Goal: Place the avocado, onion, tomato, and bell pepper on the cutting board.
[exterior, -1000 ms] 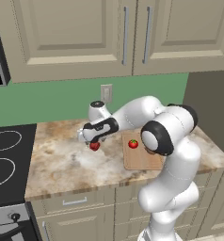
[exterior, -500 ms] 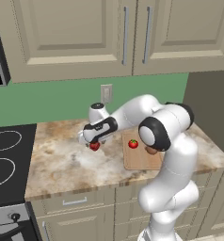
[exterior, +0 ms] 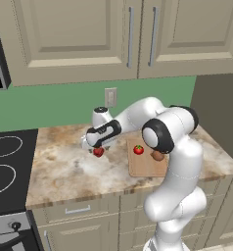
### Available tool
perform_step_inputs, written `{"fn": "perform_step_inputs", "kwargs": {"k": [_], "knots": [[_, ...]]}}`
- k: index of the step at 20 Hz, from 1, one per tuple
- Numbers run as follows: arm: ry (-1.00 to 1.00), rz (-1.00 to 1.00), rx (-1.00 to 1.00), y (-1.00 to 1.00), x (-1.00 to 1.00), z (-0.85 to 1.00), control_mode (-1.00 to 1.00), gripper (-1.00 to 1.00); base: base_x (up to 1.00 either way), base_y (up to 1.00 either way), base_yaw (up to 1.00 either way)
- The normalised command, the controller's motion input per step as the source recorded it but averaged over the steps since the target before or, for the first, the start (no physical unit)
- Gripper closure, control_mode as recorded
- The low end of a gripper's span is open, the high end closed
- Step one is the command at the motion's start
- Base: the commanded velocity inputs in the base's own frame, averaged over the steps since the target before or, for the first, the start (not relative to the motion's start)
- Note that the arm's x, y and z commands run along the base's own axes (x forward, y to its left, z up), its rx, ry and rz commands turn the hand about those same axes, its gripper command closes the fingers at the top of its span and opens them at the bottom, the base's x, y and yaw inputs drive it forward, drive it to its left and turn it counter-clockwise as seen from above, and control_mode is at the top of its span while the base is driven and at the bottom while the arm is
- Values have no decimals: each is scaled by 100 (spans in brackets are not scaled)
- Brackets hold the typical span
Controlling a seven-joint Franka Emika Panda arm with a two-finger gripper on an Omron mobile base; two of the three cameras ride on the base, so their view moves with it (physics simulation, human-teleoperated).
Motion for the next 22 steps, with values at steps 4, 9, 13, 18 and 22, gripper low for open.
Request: {"fn": "perform_step_inputs", "kwargs": {"k": [4, 9, 13, 18, 22], "knots": [[0, -1, 0, 2, 2, 0, -100, 100, 0, 0, 0], [0, -5, 0, 0, -13, 14, -100, 100, 0, 0, 0], [0, -7, 2, -6, -30, 28, -100, 100, 0, 0, 0], [0, -4, 2, 0, -34, 43, -100, 100, 0, 0, 0], [-1, -3, 2, -6, -54, 48, -100, 100, 0, 0, 0]]}}
